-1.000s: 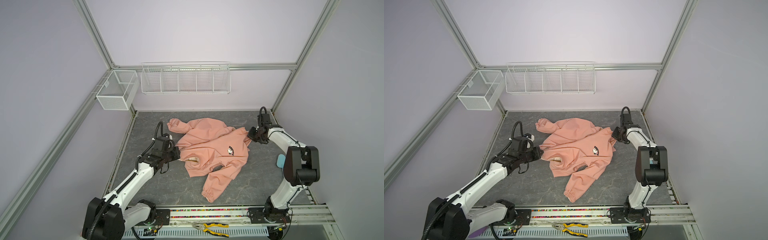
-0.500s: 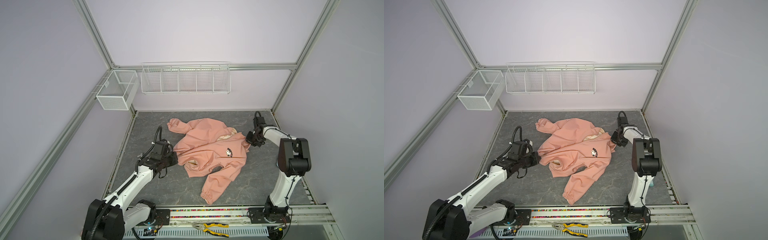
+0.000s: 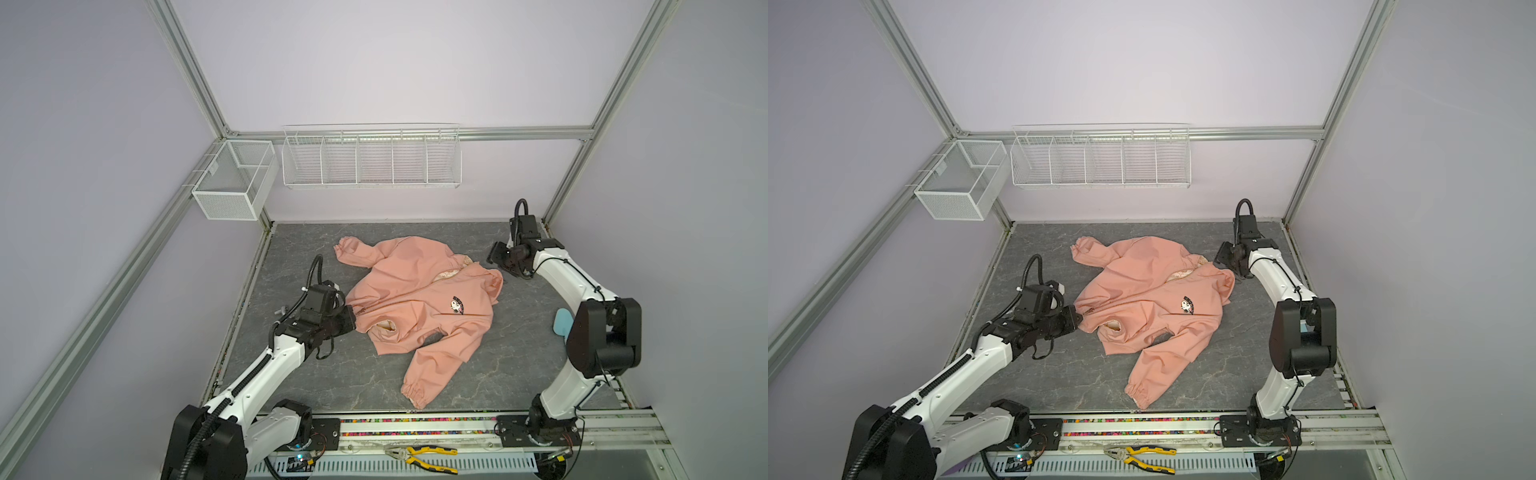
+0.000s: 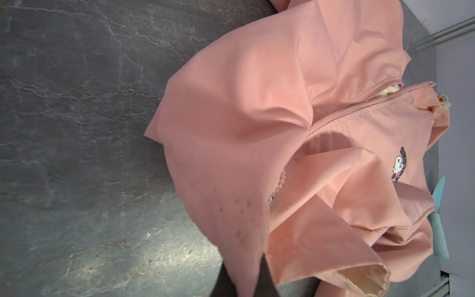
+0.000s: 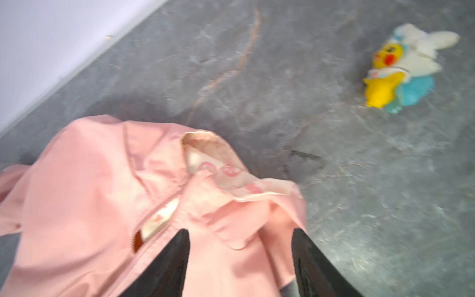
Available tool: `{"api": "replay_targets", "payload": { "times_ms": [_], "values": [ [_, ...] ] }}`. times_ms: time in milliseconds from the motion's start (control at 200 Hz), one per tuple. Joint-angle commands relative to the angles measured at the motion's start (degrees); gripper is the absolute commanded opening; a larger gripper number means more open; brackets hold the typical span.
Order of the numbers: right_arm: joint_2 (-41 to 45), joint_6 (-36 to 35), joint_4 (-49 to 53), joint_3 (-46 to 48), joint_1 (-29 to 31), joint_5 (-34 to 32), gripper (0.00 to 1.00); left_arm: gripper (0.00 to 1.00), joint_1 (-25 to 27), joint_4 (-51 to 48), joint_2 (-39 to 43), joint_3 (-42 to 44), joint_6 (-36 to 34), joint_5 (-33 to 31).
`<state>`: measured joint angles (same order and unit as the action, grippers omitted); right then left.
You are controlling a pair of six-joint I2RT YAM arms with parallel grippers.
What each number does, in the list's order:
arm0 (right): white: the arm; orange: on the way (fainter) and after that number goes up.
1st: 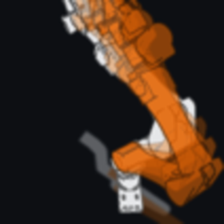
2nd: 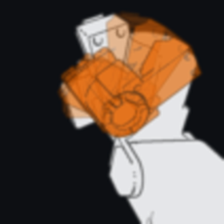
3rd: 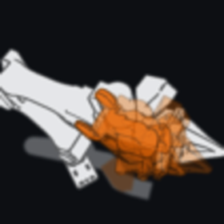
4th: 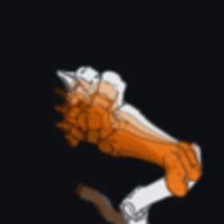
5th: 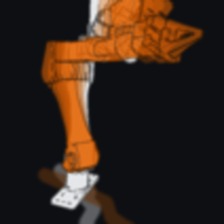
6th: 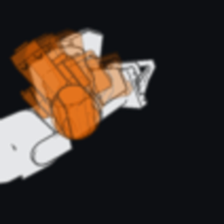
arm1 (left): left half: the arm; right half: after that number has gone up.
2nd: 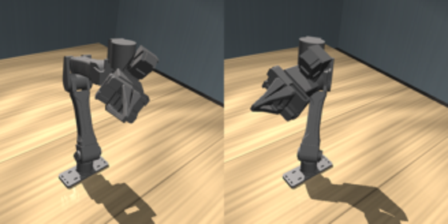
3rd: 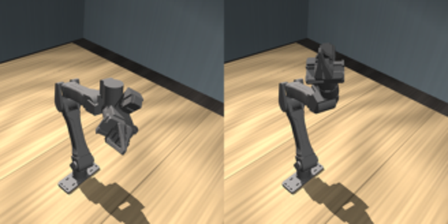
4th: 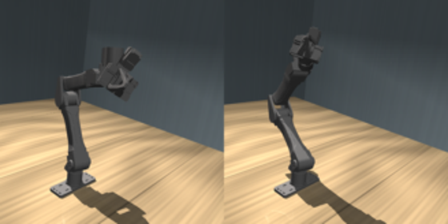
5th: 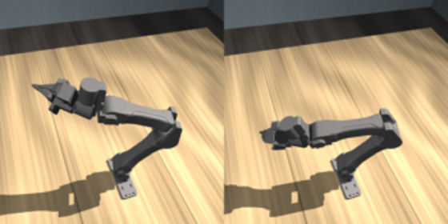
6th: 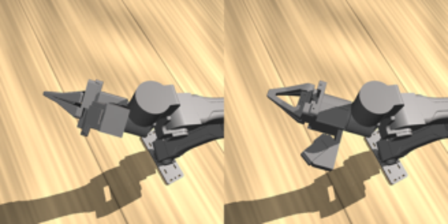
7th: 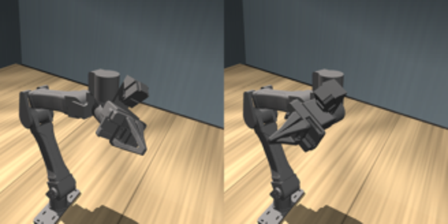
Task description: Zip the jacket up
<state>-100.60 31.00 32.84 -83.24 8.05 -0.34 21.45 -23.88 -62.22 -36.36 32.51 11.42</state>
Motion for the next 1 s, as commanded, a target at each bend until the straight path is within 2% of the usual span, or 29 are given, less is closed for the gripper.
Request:
{"api": "replay_targets", "payload": {
  "times_ms": [0,460,920,995],
  "values": [
    [-4.4,-0.6,-1.5,-4.2,3.1,4.7,0.66,0.00,-0.3,0.5,1.0,0.0,0.1,0.8],
    [-20.2,0.4,-4.6,-12.8,3.3,11.6,0.71,0.00,-0.3,1.6,0.7,0.9,1.0,2.3],
    [-26.2,0.6,-7.4,-15.0,2.9,13.3,0.70,0.00,-0.3,1.7,2.5,2.5,1.6,2.6],
    [-27.4,0.8,-7.8,-15.5,2.5,14.5,0.67,0.00,-0.3,1.6,2.4,2.5,1.7,2.7]
  ]
}}
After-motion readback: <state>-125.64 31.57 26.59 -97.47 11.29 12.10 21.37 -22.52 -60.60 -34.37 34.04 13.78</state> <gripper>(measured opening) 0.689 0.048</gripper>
